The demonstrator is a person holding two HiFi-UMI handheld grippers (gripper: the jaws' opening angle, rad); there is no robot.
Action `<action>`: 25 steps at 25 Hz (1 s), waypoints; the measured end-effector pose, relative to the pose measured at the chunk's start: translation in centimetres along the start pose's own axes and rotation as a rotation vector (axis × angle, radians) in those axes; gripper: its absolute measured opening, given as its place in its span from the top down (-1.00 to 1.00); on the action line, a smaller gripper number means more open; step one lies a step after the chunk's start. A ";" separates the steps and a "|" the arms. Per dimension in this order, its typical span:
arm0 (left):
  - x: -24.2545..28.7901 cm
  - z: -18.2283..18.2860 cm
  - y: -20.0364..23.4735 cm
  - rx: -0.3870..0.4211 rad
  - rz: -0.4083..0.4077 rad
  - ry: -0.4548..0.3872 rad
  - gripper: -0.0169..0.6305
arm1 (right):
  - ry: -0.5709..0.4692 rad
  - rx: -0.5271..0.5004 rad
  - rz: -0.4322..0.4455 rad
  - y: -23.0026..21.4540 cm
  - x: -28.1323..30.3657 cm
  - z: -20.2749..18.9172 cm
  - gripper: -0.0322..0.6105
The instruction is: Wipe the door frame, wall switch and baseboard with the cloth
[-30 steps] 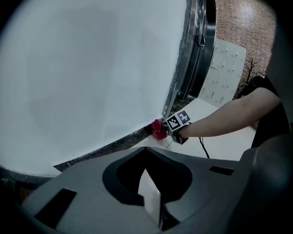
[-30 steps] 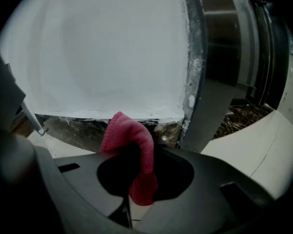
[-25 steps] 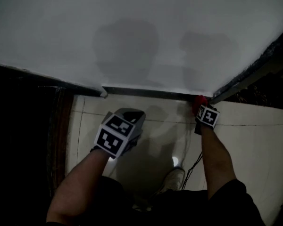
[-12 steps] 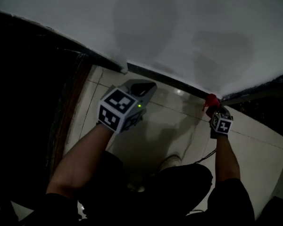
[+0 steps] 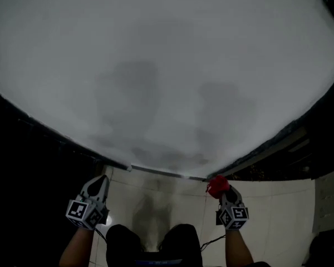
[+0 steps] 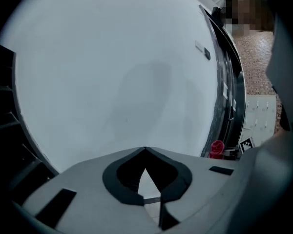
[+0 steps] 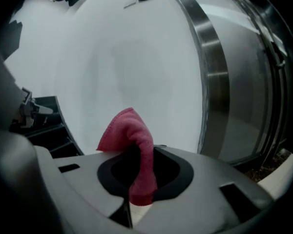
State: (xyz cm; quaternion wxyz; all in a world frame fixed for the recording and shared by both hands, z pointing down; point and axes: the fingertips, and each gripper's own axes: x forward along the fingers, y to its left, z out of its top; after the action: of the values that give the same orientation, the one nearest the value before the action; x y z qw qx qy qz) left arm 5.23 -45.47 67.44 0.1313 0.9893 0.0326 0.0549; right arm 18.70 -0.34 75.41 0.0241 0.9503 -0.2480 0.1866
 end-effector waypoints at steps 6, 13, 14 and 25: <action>-4.7 17.7 -7.9 0.002 -0.010 -0.039 0.94 | -0.154 0.074 0.054 2.1 -11.5 20.8 0.73; -6.5 31.9 -15.4 -0.065 -0.062 -0.216 0.94 | -0.382 0.196 0.083 4.8 -21.0 35.8 0.73; -6.7 32.6 -15.7 -0.079 -0.073 -0.234 0.94 | -0.410 0.209 0.072 4.9 -21.6 36.7 0.74; -10.7 33.3 -13.6 0.018 -0.133 -0.288 0.94 | -0.525 0.301 -0.046 7.1 -26.2 34.8 0.74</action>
State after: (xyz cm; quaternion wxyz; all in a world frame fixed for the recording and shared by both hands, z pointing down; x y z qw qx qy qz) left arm -2.15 -41.76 30.82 0.1291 0.9837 0.0797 -0.0966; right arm 6.05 0.75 33.17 -0.1778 0.9643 -0.1936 -0.0312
